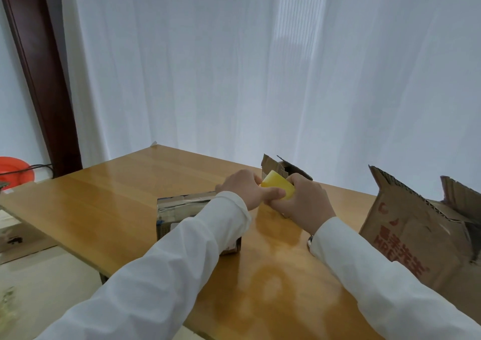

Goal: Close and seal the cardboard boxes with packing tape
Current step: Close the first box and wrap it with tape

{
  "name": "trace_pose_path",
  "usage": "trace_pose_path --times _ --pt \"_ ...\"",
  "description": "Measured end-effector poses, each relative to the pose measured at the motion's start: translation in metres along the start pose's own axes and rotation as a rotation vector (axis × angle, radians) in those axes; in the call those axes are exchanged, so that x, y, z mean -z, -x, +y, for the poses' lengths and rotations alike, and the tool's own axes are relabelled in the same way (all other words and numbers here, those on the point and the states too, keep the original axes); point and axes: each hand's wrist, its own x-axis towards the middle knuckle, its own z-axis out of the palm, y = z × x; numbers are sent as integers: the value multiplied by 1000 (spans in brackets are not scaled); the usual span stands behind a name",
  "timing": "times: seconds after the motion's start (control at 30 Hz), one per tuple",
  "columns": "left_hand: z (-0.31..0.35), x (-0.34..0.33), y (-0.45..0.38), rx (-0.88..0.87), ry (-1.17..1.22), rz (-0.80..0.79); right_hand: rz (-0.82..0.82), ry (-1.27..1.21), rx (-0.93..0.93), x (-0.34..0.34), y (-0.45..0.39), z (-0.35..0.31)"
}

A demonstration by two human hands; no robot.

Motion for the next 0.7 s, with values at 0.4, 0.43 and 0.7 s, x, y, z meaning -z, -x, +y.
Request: trace_pose_path --times 0.4,0.43,0.7 --pt "-7 7 -11 -23 134 -195 22 -73 52 -1 10 -1" --pt "-8 6 -10 -25 140 -202 15 -80 51 -3 11 -1" --pt "-10 -8 0 -77 32 19 46 -70 18 -12 8 1"
